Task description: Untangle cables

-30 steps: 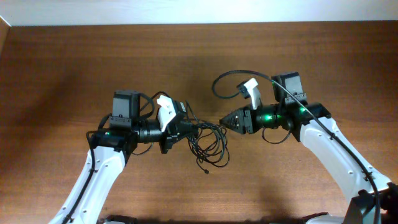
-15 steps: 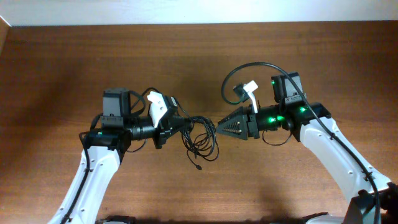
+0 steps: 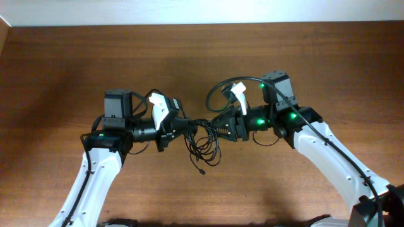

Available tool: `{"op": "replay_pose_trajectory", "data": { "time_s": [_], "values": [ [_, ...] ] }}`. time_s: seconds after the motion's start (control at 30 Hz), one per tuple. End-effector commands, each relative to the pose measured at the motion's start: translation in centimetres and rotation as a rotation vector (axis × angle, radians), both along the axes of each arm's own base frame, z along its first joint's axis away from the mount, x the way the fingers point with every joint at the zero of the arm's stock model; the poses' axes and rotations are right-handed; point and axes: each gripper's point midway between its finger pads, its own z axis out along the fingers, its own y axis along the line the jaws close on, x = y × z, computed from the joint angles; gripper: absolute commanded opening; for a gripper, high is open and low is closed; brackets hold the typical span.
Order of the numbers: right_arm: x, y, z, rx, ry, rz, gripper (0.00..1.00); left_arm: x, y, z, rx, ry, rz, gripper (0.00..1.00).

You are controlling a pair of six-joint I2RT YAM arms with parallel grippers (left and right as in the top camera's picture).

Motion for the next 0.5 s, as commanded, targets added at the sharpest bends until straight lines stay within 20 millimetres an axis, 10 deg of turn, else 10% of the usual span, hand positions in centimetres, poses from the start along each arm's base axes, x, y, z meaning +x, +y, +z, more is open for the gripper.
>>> {"op": "replay_pose_trajectory", "data": {
  "time_s": [0.0, 0.23, 0.47],
  "values": [
    [2.0, -0.3, -1.4, -0.111, 0.031, -0.133, 0.14, -0.4, -0.1, 0.9, -0.023, -0.035, -0.026, 0.0],
    [8.6, -10.3, -7.4, -0.595, 0.079, -0.771, 0.04, 0.8, 0.8, -0.7, 0.066, 0.014, 0.078, 0.0],
    [8.0, -12.6, -8.5, -0.693, 0.107, -0.828, 0.11, 0.8, 0.8, -0.7, 0.066, 0.015, 0.078, 0.0]
  ]
}}
